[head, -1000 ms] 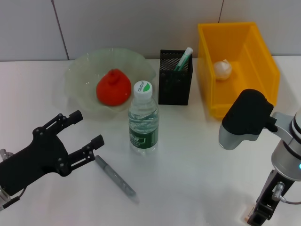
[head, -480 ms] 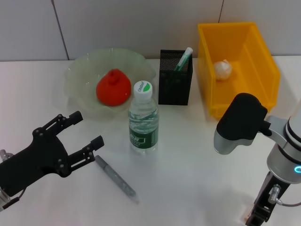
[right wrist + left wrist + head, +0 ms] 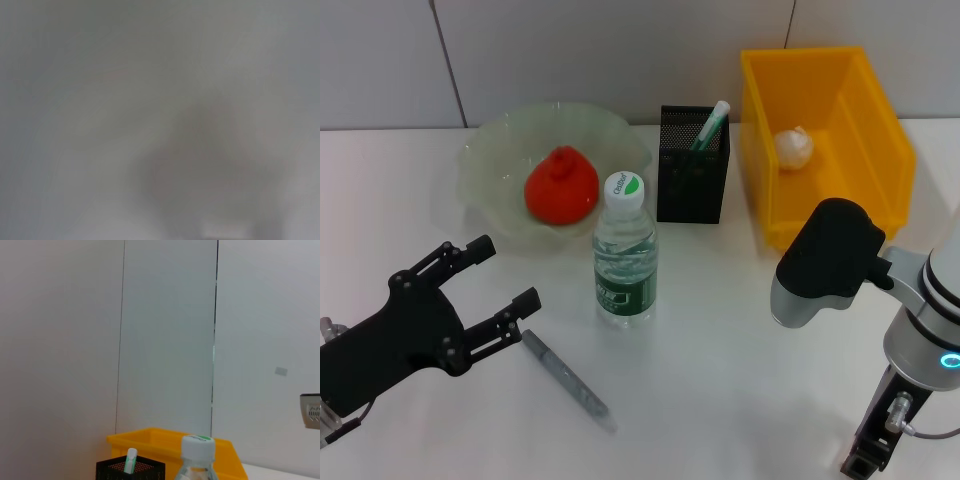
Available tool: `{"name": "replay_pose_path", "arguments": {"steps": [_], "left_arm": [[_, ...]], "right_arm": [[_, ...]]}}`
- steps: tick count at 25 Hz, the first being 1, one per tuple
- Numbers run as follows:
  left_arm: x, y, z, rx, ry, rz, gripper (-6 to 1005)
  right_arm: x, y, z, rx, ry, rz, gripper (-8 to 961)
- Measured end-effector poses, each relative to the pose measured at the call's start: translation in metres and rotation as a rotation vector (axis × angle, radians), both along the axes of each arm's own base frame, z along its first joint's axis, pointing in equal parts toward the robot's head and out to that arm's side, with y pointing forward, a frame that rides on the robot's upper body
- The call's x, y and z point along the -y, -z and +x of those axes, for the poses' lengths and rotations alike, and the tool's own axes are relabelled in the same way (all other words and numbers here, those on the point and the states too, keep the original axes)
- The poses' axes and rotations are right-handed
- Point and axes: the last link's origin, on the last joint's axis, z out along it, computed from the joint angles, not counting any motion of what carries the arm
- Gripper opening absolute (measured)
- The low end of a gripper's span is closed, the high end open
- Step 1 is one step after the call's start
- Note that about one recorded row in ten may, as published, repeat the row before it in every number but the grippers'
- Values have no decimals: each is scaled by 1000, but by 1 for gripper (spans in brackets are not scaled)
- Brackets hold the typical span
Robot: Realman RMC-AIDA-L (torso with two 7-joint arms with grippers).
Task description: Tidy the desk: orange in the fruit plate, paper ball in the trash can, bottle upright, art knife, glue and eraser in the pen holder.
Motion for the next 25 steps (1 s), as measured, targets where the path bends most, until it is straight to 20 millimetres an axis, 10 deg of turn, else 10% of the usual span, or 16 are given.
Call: {"name": "replay_pose_path", "arguments": {"steps": [25], "left_arm": [[2,0,-1,2,1,0,826]], "right_arm": [[-28,-28,-37,-93,-161,222,410]]}}
